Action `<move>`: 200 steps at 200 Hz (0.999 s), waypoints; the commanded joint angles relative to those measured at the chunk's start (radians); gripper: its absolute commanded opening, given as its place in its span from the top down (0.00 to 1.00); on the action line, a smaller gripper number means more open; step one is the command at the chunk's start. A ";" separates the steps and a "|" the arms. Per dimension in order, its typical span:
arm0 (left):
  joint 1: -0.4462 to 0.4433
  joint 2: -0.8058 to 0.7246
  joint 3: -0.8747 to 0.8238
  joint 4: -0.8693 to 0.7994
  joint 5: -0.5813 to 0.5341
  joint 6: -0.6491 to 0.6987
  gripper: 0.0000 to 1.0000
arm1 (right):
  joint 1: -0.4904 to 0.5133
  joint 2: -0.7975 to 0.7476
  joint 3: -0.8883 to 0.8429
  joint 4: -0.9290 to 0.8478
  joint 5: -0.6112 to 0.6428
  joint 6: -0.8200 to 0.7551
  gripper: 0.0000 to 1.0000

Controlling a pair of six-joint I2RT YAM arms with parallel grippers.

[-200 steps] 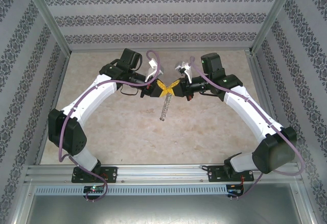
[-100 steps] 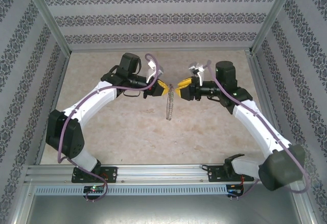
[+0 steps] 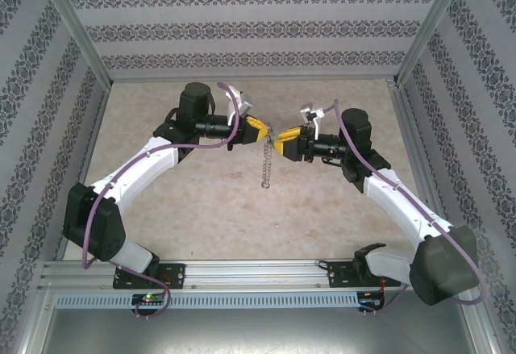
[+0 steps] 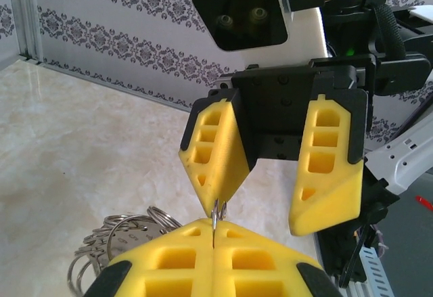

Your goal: Put the keys on the keyring

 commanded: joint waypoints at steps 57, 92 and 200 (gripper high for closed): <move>-0.019 -0.030 -0.012 0.129 0.019 -0.062 1.00 | 0.037 0.084 -0.002 0.120 -0.007 0.043 0.80; -0.019 -0.033 -0.017 0.135 0.009 -0.064 1.00 | 0.040 0.076 -0.020 0.122 -0.007 0.044 1.00; -0.027 -0.033 -0.034 0.175 -0.013 -0.088 1.00 | 0.137 0.093 0.085 -0.235 0.030 -0.184 0.68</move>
